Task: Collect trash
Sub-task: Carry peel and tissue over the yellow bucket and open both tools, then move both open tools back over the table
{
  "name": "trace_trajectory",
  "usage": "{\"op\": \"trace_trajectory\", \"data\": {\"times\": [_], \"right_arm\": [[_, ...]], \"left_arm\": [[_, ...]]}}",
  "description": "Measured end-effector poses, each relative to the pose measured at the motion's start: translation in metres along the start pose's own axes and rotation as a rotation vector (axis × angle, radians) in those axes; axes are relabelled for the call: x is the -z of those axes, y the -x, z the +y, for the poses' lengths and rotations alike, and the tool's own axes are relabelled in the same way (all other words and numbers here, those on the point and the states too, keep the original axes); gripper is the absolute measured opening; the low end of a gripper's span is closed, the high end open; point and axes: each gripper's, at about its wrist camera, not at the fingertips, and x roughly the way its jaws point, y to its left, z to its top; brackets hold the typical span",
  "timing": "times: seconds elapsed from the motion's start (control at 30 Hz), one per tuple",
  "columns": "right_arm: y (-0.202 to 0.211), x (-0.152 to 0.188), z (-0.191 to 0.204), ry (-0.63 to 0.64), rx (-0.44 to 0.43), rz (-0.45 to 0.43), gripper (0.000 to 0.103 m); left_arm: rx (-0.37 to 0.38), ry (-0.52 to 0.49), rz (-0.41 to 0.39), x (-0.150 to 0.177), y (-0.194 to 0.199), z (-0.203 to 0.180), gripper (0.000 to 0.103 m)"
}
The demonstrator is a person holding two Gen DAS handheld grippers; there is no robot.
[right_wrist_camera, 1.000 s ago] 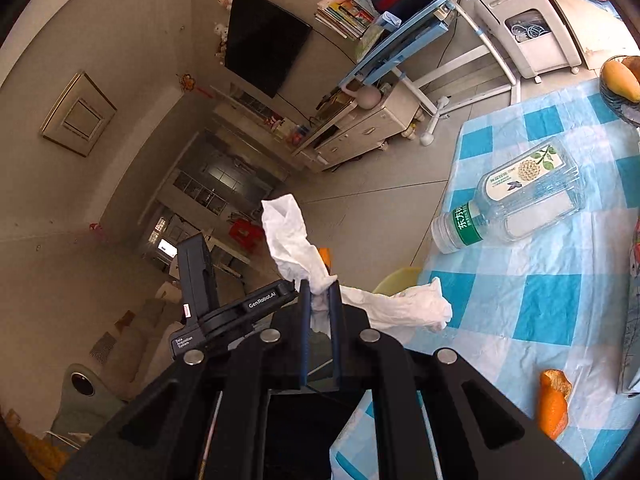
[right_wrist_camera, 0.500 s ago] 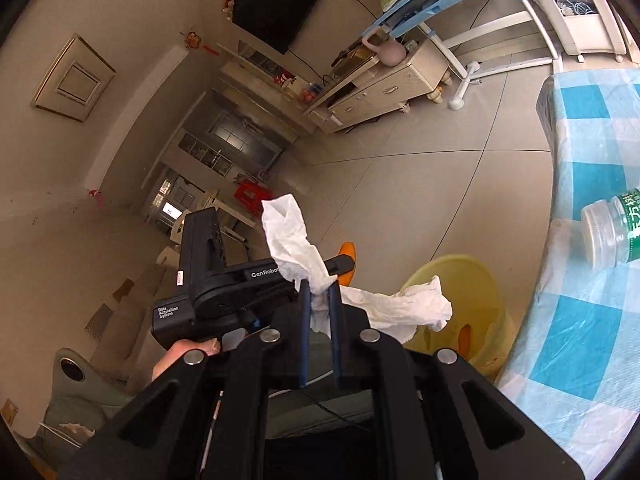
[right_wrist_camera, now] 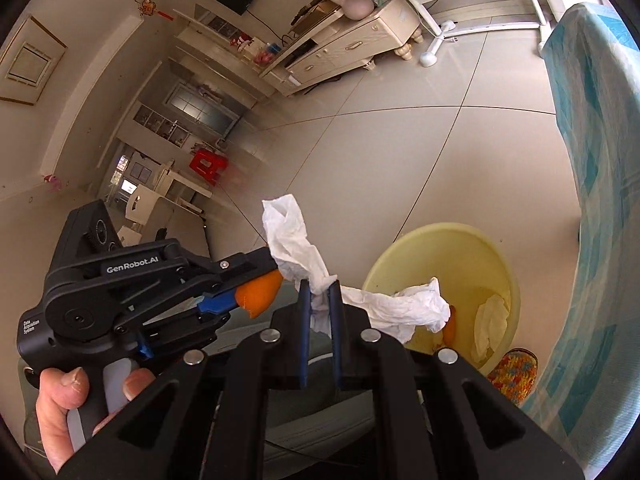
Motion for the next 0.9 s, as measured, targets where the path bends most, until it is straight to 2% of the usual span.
{"op": "trace_trajectory", "data": {"times": [0.03,0.07,0.1,0.13,0.3,0.37,0.47,0.67,0.9], "right_arm": [[-0.004,-0.002,0.000,-0.004,0.015,0.012,0.014],[-0.005,-0.003,0.000,-0.006,0.026,0.013,0.022],[-0.005,-0.003,0.001,-0.005,0.038,0.010,0.034],[-0.005,-0.003,0.002,-0.002,0.044,0.010,0.036],[0.015,0.006,0.012,0.038,0.049,-0.015,0.036],[0.021,0.007,0.017,0.066,0.054,-0.033,0.037],[0.048,0.017,0.021,0.100,0.058,-0.064,0.040],[0.097,0.035,0.020,0.157,0.092,-0.114,0.044],[0.179,0.070,0.005,0.267,0.243,-0.167,0.050]], "left_arm": [[0.002,0.003,-0.008,0.000,0.001,0.000,0.028],[-0.003,0.001,-0.019,-0.001,0.004,0.001,0.034],[-0.014,-0.005,-0.032,-0.001,0.006,-0.001,0.037],[-0.020,-0.012,-0.043,-0.001,0.008,-0.002,0.040],[-0.037,-0.056,-0.110,0.000,0.022,-0.013,0.045],[-0.056,-0.093,-0.164,0.002,0.032,-0.021,0.052],[-0.086,-0.167,-0.242,0.008,0.048,-0.035,0.058],[-0.149,-0.336,-0.326,0.029,0.061,-0.071,0.066],[-0.189,-0.601,-0.372,0.077,0.066,-0.120,0.070]]}}
